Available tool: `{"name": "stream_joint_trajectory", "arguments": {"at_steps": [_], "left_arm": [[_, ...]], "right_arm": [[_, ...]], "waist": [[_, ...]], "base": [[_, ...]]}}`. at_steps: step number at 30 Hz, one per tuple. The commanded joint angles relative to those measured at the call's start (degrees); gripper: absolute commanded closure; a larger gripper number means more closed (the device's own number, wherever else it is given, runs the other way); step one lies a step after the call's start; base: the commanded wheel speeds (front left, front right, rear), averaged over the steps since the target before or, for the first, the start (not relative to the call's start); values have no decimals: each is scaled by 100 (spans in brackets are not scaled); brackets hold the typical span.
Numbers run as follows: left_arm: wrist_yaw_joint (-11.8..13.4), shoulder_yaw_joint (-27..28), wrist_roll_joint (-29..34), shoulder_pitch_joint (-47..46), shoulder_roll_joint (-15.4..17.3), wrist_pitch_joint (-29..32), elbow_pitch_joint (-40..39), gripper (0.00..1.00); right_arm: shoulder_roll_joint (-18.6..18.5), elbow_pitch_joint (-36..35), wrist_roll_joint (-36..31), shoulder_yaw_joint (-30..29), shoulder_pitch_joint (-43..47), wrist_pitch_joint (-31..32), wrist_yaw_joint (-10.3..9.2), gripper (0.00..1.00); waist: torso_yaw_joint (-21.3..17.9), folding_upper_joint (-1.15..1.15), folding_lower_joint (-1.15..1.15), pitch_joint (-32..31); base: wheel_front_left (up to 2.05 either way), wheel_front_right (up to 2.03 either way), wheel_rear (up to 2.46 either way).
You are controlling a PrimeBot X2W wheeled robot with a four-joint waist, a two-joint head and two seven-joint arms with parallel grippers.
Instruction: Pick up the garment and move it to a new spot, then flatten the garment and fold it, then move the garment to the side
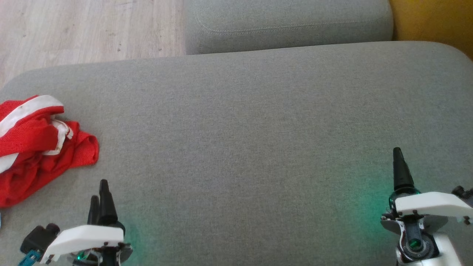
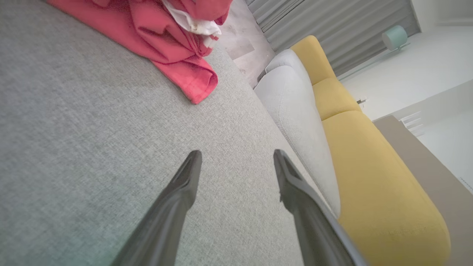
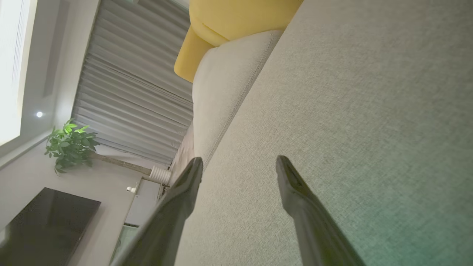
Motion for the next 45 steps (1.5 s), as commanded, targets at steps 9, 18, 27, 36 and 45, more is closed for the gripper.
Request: {"name": "stream_joint_trajectory", "arguments": {"at_steps": [9, 18, 27, 36, 45], "left_arm": [[99, -54, 811, -400, 166, -205, -203, 0], [163, -221, 1557, -473, 251, -375, -86, 0], [217, -382, 2150, -517, 331, -512, 61, 0], [319, -501, 2774, -584, 413, -665, 94, 0], [499, -548, 3375, -568, 424, -818, 146, 0]], "right_arm": [[-122, -102, -882, 152, -476, -217, -2, 0], [-158, 81, -1678, 348, -626, -386, -2, 0], [-209, 296, -2283, 641, -728, -521, -2, 0], [-251, 384, -2904, 802, -854, -673, -3, 0], [-264, 536, -3681, 902, -903, -825, -3, 0]], "waist": [[-13, 0, -1, 43], [-9, 0, -1, 84], [-15, 0, -1, 86], [-42, 0, -1, 116], [-57, 0, -1, 145]], "base": [[0, 0, 0], [0, 0, 0], [0, 0, 0], [0, 0, 0], [0, 0, 0]]}}
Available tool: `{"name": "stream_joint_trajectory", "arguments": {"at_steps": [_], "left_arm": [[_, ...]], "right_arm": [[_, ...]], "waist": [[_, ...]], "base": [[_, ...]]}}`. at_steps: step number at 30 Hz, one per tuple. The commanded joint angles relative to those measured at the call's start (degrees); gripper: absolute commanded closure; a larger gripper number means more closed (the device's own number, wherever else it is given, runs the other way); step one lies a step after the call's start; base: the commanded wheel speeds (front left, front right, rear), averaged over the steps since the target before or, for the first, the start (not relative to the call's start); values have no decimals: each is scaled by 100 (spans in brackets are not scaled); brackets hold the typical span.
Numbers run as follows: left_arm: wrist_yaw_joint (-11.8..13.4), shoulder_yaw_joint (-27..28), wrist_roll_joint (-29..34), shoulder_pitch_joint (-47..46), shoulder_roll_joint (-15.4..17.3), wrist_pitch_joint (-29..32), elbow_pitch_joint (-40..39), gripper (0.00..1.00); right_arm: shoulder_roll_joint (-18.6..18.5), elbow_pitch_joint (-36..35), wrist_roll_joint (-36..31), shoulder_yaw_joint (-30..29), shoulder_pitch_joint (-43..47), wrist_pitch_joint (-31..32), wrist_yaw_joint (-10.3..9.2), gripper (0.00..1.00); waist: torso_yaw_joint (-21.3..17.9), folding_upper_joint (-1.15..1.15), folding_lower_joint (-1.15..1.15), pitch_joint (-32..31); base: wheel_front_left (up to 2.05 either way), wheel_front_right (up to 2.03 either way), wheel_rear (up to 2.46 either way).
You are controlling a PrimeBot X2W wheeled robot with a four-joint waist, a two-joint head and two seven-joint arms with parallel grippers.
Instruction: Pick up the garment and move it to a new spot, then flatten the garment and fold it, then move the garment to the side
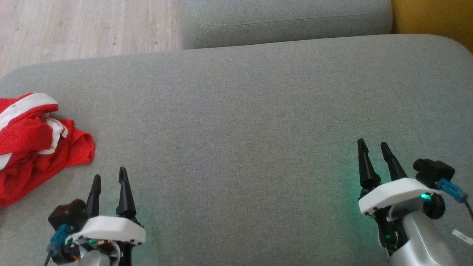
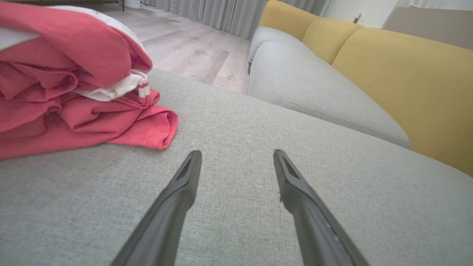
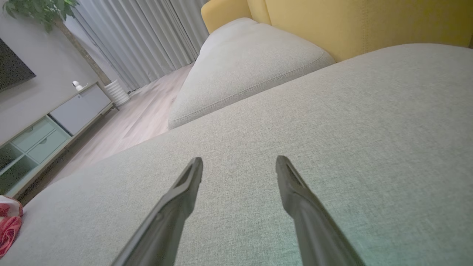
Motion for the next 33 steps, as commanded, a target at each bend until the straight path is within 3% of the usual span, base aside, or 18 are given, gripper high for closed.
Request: {"name": "stream_joint_trajectory", "arguments": {"at_steps": [1, 17, 33], "left_arm": [[59, 100, 169, -243, 114, -77, -136, 0], [245, 406, 1003, -40, -59, -349, -268, 0], [98, 520, 2177, 69, -163, -605, -173, 0]], "right_arm": [[-76, -133, -178, 112, -324, -90, -3, 0], [87, -25, -1368, -159, -292, -360, -4, 0], [250, -2, -2534, -383, -184, -614, -4, 0]], "waist": [[0, 0, 0, 2], [-40, 0, 0, -35], [-116, 0, 0, -79]], "base": [[0, 0, 0], [0, 0, 0], [0, 0, 0]]}}
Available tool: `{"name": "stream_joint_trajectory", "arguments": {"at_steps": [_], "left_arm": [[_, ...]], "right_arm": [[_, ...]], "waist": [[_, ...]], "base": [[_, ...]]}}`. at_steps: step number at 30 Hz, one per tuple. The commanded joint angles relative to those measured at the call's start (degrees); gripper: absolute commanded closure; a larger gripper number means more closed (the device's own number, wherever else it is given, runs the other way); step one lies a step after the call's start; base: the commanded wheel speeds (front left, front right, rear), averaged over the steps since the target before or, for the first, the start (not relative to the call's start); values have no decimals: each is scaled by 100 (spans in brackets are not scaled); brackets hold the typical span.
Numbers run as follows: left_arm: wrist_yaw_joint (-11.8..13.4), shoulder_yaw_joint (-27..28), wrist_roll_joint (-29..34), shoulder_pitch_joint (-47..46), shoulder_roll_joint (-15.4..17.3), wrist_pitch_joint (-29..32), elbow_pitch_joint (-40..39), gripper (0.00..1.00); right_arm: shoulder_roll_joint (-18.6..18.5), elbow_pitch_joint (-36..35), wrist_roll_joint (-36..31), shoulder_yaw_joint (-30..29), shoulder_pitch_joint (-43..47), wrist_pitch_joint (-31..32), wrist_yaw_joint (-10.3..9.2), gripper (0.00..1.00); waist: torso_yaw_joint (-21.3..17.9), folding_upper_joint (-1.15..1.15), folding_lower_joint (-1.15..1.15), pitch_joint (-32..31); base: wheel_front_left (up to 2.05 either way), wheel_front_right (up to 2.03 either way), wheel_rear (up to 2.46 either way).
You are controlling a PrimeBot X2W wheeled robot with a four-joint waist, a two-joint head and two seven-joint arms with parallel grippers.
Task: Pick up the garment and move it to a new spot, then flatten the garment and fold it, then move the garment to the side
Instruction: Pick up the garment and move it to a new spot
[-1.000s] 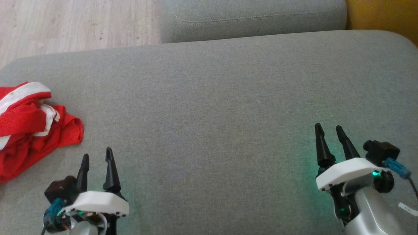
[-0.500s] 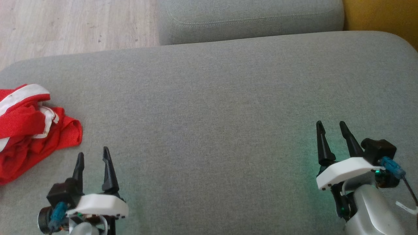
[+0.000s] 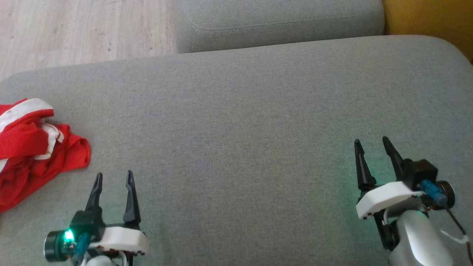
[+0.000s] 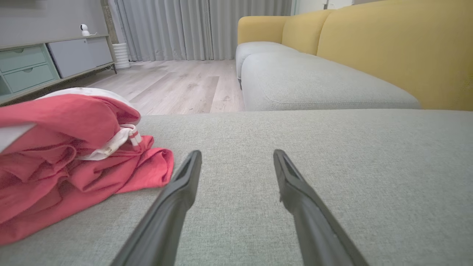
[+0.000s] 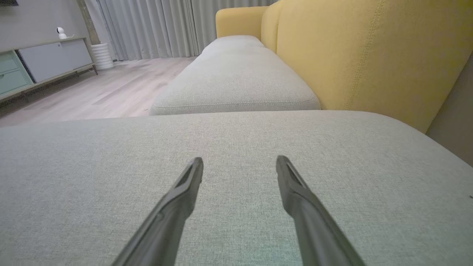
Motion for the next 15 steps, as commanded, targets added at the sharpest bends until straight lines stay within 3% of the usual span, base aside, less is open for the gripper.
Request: {"name": "stream_joint_trajectory", "arguments": {"at_steps": [1, 8, 15], "left_arm": [[-31, 189, 187, -102, 22, -116, -141, 0], [-51, 216, 427, -179, -32, -170, -102, 0], [-66, 189, 316, -249, -103, -170, -46, 0]], "right_arm": [[42, -130, -188, 151, -125, -124, -4, 0], [55, -98, -393, 193, -160, -178, -4, 0], [37, -150, -234, 437, -155, -178, -4, 0]], "waist": [[-4, 0, 0, 5], [149, 0, 0, 113], [908, 0, 0, 269]], "base": [[0, 0, 0], [0, 0, 0], [0, 0, 0]]}}
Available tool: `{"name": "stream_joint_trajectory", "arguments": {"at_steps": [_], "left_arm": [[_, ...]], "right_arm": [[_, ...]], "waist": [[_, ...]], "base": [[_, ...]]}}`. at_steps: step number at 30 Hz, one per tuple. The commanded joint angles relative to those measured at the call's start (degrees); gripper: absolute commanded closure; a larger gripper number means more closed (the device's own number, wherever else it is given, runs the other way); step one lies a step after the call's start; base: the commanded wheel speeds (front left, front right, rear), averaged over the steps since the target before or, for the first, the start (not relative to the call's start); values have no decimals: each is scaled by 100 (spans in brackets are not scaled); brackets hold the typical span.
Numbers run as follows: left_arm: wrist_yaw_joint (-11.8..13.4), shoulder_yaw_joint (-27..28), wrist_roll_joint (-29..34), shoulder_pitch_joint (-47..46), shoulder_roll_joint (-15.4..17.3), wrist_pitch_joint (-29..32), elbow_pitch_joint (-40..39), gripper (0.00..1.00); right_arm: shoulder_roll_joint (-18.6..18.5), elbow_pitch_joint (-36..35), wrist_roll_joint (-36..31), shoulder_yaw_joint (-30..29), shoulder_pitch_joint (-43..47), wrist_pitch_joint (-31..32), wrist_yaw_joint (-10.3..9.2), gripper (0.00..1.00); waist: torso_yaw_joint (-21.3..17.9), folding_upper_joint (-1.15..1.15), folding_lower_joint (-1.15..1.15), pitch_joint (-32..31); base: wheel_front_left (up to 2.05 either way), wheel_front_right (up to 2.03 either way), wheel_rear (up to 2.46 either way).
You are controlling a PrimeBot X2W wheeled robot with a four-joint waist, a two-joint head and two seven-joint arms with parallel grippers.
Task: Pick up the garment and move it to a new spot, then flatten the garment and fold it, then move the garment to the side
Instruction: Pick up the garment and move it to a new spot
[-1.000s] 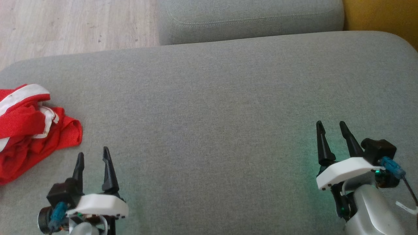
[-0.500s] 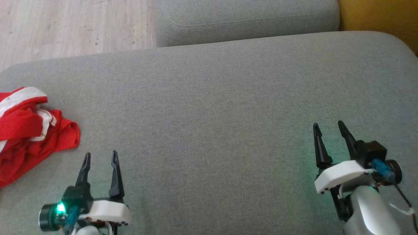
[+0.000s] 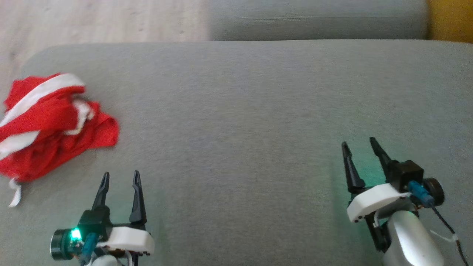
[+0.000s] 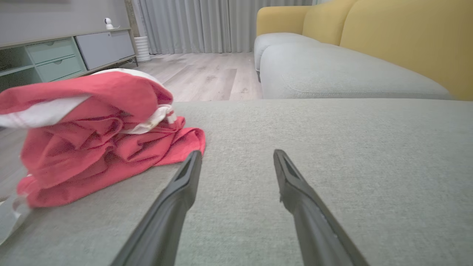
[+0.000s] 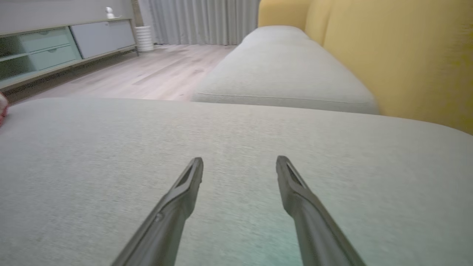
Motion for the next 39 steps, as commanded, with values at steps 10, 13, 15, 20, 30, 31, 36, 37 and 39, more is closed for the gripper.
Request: {"name": "stream_joint_trajectory", "arguments": {"at_steps": [10, 13, 15, 20, 30, 31, 36, 37, 39], "left_arm": [[34, 256, -219, 42, 0, -70, -91, 0], [20, 345, -239, 110, -1, -70, -28, 0], [29, 405, -247, 139, -2, -70, 11, 0], [-26, 484, -293, 67, -3, -70, 34, 0], [-336, 529, -280, -957, 182, -70, -280, 0], [-378, 547, -264, -1176, 289, -70, -239, 0], [-569, 435, -132, -2331, 942, -29, 384, 0], [-595, 397, -118, -2547, 1054, 23, 528, 0], [-635, 335, -122, -2936, 1246, 137, 799, 0]], "right_arm": [[47, -101, 342, 873, -153, -79, -4, 0], [55, -46, 427, 1019, -156, -79, -4, 0], [60, -16, 470, 1092, -152, -79, -4, 0], [49, 1, 514, 1172, -138, -79, -4, 0], [-122, -152, 520, 1106, -161, -79, -4, 0], [-127, -184, 519, 1111, -168, -79, -4, 0], [-173, -312, 524, 1231, -264, -79, -4, 0], [-194, -335, 529, 1261, -295, -79, -4, 0], [-240, -381, 541, 1309, -355, -79, -4, 0]], "waist": [[1686, 0, 0, 46], [1933, 0, 0, 26], [2030, 0, 0, 22], [2071, 0, 0, 114], [1936, 0, 0, 529], [1915, 0, 0, 582], [1719, 0, 0, 875], [1669, 0, 0, 934], [1550, 0, 0, 1057]], "base": [[0, 0, 0], [0, 0, 0], [0, 0, 0], [0, 0, 0], [0, 0, 0], [0, 0, 0], [0, 0, 0], [0, 0, 0], [0, 0, 0]]}}
